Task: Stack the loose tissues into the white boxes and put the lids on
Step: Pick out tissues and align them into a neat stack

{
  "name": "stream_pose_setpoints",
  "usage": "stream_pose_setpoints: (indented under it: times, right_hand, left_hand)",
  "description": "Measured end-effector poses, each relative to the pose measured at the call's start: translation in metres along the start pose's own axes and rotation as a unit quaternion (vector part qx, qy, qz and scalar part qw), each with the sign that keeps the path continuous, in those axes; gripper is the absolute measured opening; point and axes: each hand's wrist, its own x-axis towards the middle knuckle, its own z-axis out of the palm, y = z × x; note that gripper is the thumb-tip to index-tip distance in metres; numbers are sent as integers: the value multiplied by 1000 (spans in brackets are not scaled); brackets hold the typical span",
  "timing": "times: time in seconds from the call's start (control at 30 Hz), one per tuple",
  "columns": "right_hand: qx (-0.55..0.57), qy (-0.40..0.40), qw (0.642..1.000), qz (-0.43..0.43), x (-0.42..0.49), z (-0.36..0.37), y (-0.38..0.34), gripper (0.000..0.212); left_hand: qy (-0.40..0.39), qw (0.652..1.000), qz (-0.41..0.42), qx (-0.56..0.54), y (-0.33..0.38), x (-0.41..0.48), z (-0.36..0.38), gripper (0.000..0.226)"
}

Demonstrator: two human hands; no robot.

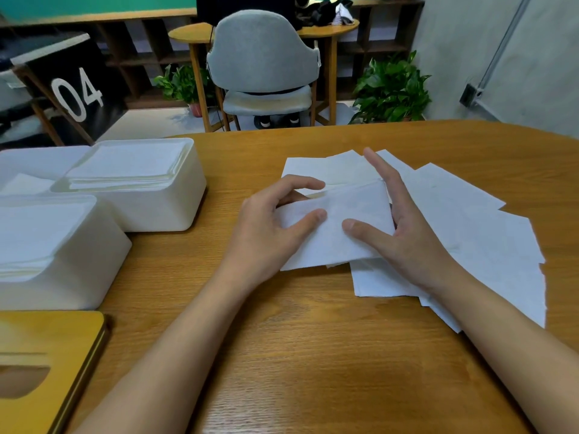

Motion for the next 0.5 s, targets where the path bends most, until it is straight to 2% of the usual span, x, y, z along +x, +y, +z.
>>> stream_pose_setpoints:
  times: [0.2,0.33,0.37,0.43,0.5]
  right_hand:
    - [-20,-2,1000,-11,0,0,2,84]
    - [0,32,999,-18,1,-2,4,84]
    - [48,39,998,-12,1,-4,4,85]
    - [140,51,989,10,2,-6,3,86]
    - [124,59,990,8,3,-6,4,88]
  left_hand:
    - [20,1000,4,10,-3,-1,4,31]
    - [94,993,9,73,-6,0,7,49]
    - [98,994,-25,50,-5,0,6,51]
    - [53,988,-116,-83,1,1,5,48]
    - [-9,957,-190,-220,2,2,6,49]
